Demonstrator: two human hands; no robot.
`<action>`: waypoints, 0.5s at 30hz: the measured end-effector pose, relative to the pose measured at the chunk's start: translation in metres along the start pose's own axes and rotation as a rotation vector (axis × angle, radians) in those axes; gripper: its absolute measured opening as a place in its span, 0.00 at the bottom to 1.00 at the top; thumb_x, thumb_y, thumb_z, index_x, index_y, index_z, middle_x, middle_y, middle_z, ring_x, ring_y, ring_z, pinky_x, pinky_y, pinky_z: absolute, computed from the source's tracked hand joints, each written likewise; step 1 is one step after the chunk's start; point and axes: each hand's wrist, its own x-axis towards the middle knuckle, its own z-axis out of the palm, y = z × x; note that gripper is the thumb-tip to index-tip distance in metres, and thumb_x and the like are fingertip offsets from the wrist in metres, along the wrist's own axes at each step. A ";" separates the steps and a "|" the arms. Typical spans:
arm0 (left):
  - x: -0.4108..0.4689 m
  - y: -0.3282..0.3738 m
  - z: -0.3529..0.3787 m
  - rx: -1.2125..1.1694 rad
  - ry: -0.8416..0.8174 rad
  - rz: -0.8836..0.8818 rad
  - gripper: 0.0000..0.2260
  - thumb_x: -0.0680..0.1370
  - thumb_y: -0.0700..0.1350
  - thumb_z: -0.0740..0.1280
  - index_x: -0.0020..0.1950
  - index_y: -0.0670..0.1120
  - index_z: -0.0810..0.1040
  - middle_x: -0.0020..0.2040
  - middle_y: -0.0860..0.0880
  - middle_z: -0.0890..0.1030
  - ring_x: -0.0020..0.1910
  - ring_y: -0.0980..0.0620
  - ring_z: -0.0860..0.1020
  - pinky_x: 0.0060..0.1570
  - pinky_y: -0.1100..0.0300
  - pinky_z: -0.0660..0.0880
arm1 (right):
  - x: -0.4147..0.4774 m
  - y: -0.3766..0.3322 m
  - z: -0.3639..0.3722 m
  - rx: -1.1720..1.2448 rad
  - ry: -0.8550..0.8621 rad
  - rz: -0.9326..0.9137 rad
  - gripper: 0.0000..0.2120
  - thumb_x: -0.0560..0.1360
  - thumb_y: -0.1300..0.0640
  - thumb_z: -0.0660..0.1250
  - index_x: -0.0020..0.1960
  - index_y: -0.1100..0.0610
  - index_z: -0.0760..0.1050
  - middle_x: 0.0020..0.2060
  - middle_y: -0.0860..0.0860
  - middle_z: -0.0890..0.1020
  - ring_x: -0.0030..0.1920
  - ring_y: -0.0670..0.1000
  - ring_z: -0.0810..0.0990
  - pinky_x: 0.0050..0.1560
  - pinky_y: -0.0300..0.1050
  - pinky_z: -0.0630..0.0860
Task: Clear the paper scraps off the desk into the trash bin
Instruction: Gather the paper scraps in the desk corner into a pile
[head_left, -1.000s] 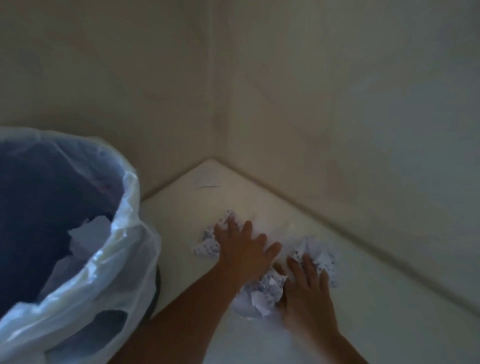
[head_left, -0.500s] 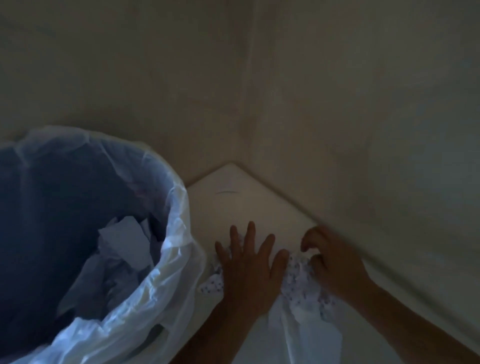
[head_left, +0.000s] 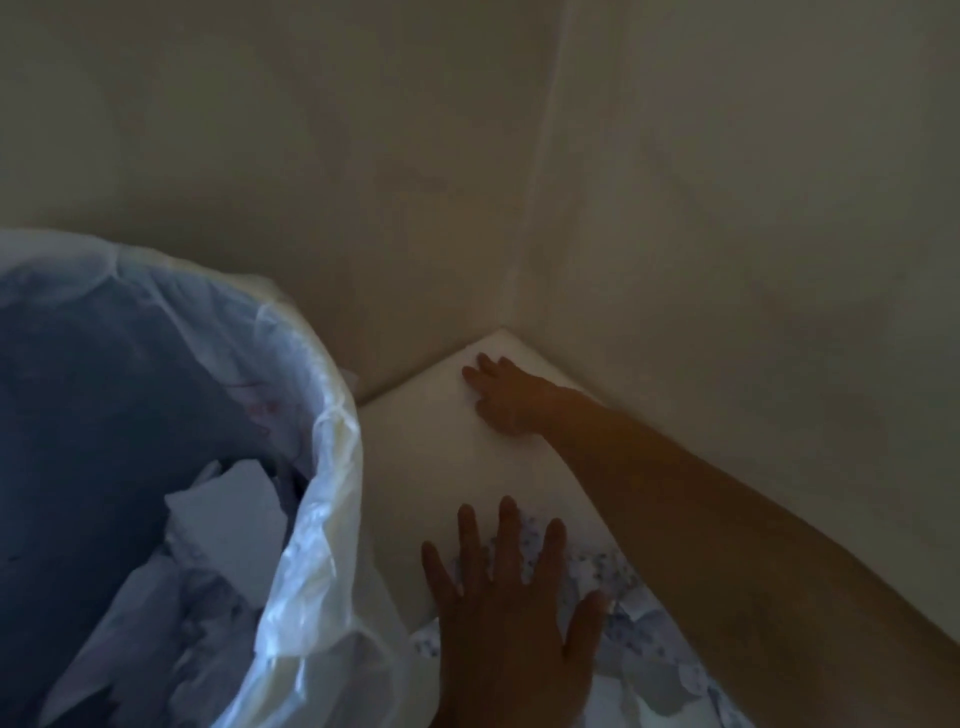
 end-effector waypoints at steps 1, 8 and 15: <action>0.000 -0.001 0.002 0.017 -0.008 -0.001 0.27 0.72 0.66 0.56 0.62 0.57 0.82 0.65 0.45 0.81 0.63 0.33 0.77 0.60 0.26 0.67 | 0.000 0.001 0.001 -0.017 -0.028 0.000 0.28 0.82 0.52 0.50 0.79 0.52 0.44 0.79 0.53 0.43 0.79 0.58 0.44 0.77 0.58 0.51; 0.001 0.001 0.008 -0.011 -0.086 -0.017 0.32 0.74 0.68 0.43 0.77 0.62 0.59 0.81 0.46 0.55 0.77 0.31 0.50 0.69 0.26 0.45 | -0.053 0.000 0.000 -0.065 -0.164 -0.067 0.23 0.83 0.53 0.48 0.77 0.57 0.54 0.79 0.57 0.49 0.78 0.59 0.46 0.77 0.55 0.45; 0.000 -0.001 0.017 -0.033 -0.101 -0.029 0.35 0.73 0.69 0.37 0.79 0.60 0.50 0.82 0.48 0.46 0.79 0.36 0.41 0.70 0.31 0.35 | -0.097 -0.004 0.014 0.120 -0.166 -0.060 0.22 0.84 0.59 0.44 0.77 0.62 0.50 0.79 0.61 0.48 0.78 0.63 0.45 0.76 0.55 0.46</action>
